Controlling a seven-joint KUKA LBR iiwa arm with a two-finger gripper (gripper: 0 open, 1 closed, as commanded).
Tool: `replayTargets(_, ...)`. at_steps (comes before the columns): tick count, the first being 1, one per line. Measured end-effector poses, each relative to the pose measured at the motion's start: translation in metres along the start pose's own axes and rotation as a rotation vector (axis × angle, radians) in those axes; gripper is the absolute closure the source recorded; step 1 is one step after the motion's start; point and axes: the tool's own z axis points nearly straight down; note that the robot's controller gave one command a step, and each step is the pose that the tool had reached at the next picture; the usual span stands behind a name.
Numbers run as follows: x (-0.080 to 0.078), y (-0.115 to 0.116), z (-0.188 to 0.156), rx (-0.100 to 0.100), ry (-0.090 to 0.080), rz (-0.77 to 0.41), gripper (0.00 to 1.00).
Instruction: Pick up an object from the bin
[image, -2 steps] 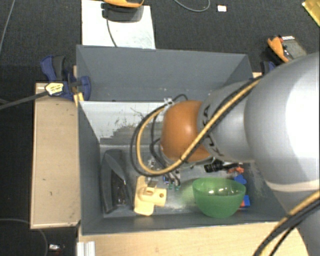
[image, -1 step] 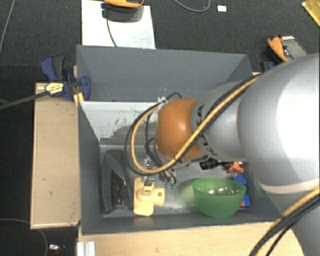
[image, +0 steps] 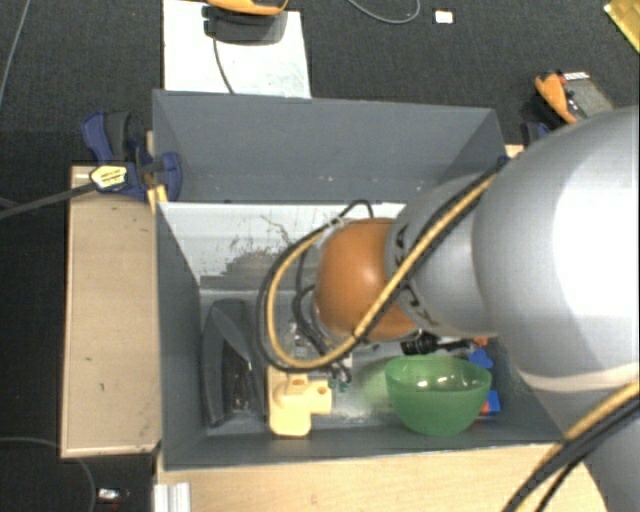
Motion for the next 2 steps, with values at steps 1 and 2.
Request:
replayTargets(1, -0.003, -0.008, -0.056, 0.014, 0.04, -0.043, 1.0)
replayTargets(2, -0.017, 0.003, -0.053, 0.005, 0.017, -0.028, 1.0)
